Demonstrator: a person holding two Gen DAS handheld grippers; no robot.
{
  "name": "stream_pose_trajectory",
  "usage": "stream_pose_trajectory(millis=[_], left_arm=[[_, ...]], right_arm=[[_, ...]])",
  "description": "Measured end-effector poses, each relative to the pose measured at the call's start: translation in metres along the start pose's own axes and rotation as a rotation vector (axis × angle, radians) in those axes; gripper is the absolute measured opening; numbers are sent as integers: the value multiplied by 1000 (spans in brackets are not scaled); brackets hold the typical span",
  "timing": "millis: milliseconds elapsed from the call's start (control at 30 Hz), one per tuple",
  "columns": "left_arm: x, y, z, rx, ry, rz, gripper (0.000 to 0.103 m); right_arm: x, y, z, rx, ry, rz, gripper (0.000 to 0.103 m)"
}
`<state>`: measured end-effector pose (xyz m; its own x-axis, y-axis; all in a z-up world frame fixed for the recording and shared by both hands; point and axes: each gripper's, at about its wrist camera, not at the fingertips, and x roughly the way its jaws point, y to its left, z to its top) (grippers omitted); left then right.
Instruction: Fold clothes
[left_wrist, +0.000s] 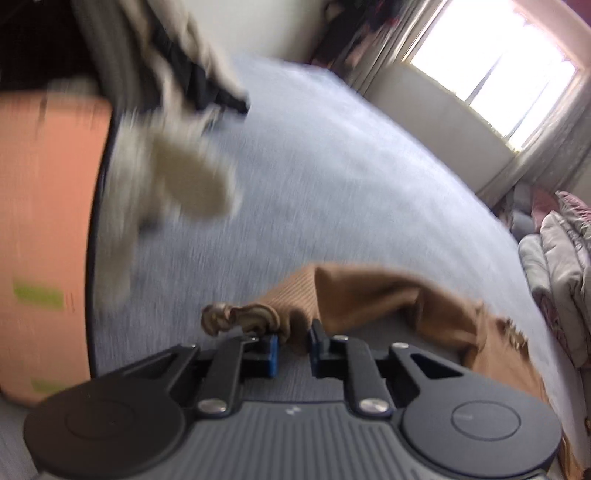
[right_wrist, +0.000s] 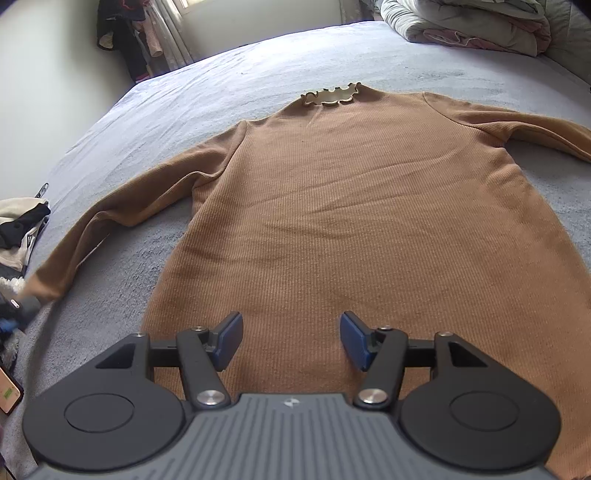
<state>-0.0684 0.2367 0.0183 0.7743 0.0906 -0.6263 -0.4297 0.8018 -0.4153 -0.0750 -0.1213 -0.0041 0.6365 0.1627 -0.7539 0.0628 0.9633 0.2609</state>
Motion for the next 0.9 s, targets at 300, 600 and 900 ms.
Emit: stream_pose_trajectory(millis=[300, 600, 900], left_arm=[[-4, 7, 39, 17, -141, 10, 15], [-8, 1, 54, 76, -226, -139, 15], [-14, -52, 11, 424, -137, -567, 16]], right_arm=[[2, 4, 1, -20, -3, -1, 61], [5, 16, -1, -90, -2, -1, 61], [4, 17, 4, -101, -9, 29, 61]])
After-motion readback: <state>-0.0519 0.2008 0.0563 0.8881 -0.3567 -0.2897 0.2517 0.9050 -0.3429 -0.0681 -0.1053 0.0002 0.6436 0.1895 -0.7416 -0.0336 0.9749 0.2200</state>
